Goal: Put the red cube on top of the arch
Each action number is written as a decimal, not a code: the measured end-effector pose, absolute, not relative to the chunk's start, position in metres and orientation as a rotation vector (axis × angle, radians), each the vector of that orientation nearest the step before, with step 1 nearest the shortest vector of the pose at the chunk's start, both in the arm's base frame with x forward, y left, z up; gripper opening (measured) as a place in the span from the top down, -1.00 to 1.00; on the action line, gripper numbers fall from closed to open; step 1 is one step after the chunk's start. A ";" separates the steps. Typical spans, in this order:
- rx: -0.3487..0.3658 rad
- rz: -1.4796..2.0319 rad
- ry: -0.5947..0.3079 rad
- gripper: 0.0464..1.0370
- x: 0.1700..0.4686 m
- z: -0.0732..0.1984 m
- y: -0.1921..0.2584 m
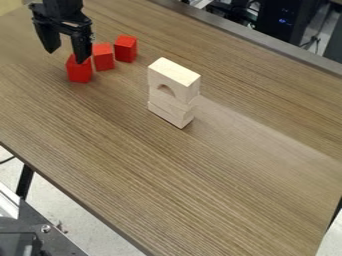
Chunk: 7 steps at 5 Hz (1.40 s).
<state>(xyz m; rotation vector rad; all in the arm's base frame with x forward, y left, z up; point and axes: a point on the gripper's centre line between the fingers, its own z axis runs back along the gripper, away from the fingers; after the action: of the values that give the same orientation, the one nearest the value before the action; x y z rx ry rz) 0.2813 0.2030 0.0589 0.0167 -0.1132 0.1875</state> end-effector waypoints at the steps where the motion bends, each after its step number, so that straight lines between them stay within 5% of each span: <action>1: 0.003 0.206 -0.125 -0.92 0.282 0.056 0.199; 4: 0.097 0.269 -0.158 -0.87 0.285 0.046 0.198; 5: 0.065 0.283 -0.131 -0.31 0.283 0.033 0.195; 6: 0.070 0.265 -0.134 -0.09 0.283 0.032 0.197; 7: 0.089 0.175 -0.125 -0.09 0.282 0.041 0.195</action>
<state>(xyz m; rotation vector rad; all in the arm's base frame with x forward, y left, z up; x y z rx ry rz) 0.2823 0.1950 0.0410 0.0889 -0.1247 0.1754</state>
